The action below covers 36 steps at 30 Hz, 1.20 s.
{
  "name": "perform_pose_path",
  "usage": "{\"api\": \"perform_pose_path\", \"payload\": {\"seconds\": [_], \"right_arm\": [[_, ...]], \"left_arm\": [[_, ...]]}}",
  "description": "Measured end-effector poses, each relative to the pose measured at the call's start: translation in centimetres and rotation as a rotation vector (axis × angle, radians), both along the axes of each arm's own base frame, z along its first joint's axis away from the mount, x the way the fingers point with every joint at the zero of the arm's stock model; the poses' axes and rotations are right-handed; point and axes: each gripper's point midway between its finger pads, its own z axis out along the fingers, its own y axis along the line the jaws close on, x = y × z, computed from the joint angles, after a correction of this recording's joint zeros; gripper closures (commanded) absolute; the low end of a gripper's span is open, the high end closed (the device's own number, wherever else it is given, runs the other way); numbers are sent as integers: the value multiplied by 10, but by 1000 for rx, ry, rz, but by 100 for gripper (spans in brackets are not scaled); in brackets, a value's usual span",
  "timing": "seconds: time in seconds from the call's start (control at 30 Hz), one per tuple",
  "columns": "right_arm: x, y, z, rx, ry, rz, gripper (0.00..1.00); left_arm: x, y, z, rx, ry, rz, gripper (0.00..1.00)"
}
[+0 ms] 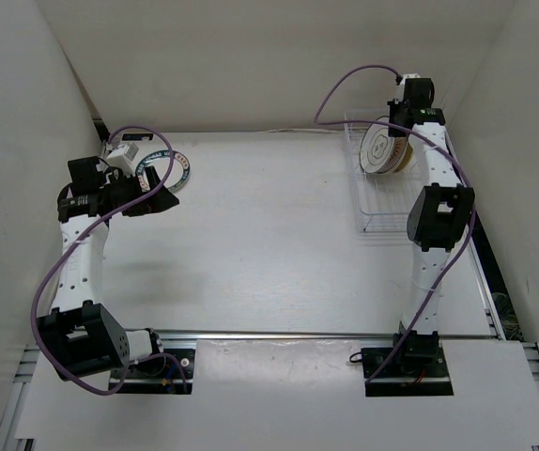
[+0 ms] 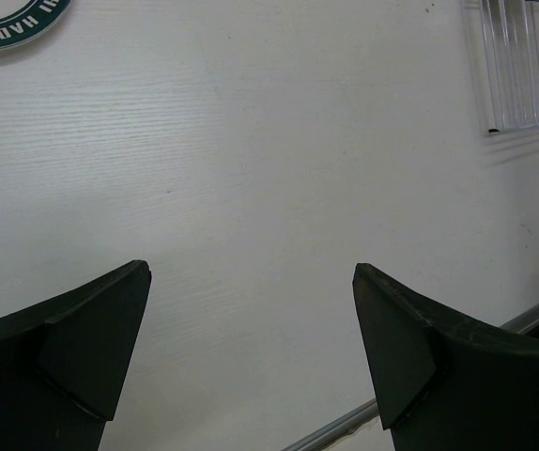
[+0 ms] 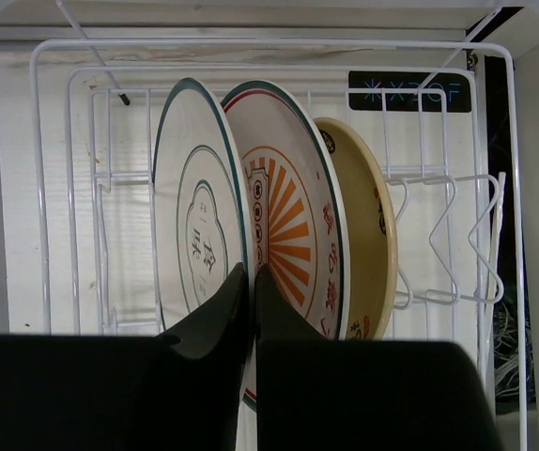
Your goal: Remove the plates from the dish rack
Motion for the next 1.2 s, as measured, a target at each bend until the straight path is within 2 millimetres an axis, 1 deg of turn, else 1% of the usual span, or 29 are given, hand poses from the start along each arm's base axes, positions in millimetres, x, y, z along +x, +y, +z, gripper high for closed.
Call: {"api": "perform_pose_path", "payload": {"seconds": [0.17, 0.27, 0.33, 0.47, 0.57, 0.63, 0.7, 0.8, 0.87, 0.93, 1.0, 1.07, 1.17, 1.2], "right_arm": [[-4, 0, 5, 15, 1, -11, 100], [-13, -2, 19, 5, 2, -24, 100], [-19, -5, 38, -14, -24, -44, 100], [-36, -8, 88, -54, -103, -91, 100], [-55, -4, 128, -54, -173, -113, 100], [-69, -1, 150, -48, -209, -119, 100], [-84, 8, 166, -23, -233, -96, 100], [-105, 27, 176, 54, -236, -15, 100], [-118, 55, 171, 164, -205, 125, 100], [-130, 89, 156, 303, -143, 274, 100], [-151, 133, 131, 490, -33, 445, 100], [-180, 177, 96, 680, 135, 582, 100], [-219, 234, 46, 864, 393, 706, 100], [-228, 248, 36, 894, 454, 732, 100]], "left_arm": [[0, 0, 0, 0, -1, 0, 0], [0, 0, 1, 1, -3, 0, 0], [0, 0, 1, 1, -4, 0, 0], [0, 0, 2, 0, -5, -2, 0], [0, -1, 3, -2, -7, -4, 0], [0, -2, 4, -7, -10, -9, 0], [0, -5, 5, -24, -10, -23, 0], [-3, -17, 8, -88, -8, -83, 0], [-6, -29, 11, -154, -4, -144, 0], [-11, -40, 16, -225, 2, -202, 0], [-15, -49, 20, -301, 15, -254, 0], [-18, -56, 22, -369, 39, -294, 0], [-20, -62, 18, -458, 90, -329, 0], [-19, -63, 16, -477, 106, -334, 0]]}}
